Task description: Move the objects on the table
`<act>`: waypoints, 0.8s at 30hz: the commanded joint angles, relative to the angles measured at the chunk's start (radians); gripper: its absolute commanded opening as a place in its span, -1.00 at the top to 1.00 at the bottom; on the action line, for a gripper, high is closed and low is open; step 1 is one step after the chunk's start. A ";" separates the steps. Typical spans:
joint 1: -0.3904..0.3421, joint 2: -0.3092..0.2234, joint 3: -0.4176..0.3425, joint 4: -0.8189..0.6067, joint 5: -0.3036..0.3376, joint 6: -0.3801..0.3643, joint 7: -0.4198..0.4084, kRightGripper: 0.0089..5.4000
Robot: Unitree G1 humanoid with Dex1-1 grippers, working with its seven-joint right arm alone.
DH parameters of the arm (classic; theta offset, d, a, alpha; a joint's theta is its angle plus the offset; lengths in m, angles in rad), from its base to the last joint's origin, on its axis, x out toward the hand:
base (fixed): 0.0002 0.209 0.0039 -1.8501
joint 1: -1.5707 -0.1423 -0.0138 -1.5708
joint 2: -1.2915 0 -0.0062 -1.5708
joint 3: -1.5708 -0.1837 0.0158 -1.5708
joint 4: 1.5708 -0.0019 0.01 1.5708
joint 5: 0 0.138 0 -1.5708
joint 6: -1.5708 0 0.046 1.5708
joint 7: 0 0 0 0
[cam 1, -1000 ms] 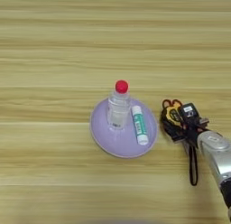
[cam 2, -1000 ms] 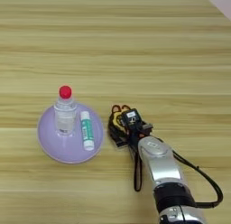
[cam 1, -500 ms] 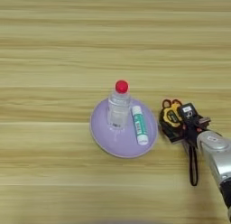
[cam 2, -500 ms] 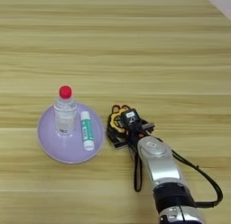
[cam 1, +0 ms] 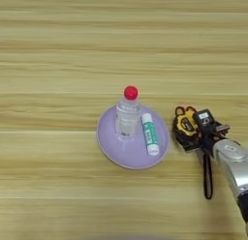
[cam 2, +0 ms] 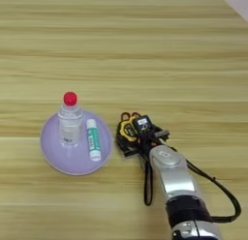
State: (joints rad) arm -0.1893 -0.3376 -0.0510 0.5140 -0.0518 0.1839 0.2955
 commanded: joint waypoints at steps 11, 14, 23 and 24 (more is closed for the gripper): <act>-0.056 -0.037 -0.046 -0.074 0.007 -0.041 -0.036 -0.98; -0.055 -0.036 -0.045 -0.076 0.008 -0.040 -0.035 -0.98; -0.050 -0.030 -0.046 -0.092 0.019 -0.052 -0.027 -0.98; -0.049 -0.029 -0.046 -0.098 0.021 -0.055 -0.025 -0.98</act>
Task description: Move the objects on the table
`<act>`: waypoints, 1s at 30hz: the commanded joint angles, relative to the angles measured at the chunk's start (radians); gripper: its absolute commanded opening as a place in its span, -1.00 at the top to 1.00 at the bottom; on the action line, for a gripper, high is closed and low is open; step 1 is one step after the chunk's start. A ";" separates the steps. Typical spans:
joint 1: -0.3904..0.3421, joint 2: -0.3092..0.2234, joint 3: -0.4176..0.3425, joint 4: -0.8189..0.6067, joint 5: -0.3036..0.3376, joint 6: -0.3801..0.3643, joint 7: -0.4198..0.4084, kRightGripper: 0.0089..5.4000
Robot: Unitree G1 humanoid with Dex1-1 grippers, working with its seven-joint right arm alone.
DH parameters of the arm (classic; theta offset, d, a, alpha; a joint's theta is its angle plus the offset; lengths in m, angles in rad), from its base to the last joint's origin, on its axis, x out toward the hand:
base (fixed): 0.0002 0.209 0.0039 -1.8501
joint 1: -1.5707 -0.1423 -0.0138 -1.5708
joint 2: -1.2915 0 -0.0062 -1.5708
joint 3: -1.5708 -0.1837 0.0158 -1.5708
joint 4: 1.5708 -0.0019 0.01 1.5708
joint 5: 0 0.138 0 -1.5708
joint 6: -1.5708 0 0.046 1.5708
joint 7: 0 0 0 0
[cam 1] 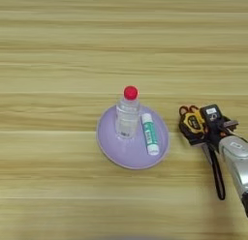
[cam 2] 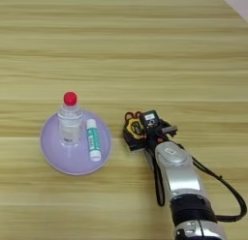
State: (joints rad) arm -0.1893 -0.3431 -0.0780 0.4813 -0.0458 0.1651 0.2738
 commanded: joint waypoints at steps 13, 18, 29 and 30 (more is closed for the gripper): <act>-0.031 -0.009 -0.021 -0.139 0.052 -0.060 0.025 -0.98; -0.006 -0.011 -0.005 -0.199 0.067 -0.059 0.079 -0.98; 0.034 -0.015 -0.003 -0.305 0.102 -0.031 0.168 -0.98; 0.039 -0.012 0.004 -0.314 0.099 -0.030 0.174 -0.98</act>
State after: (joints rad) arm -0.1181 -0.3323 -0.0746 0.2361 0.0422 0.1463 0.4457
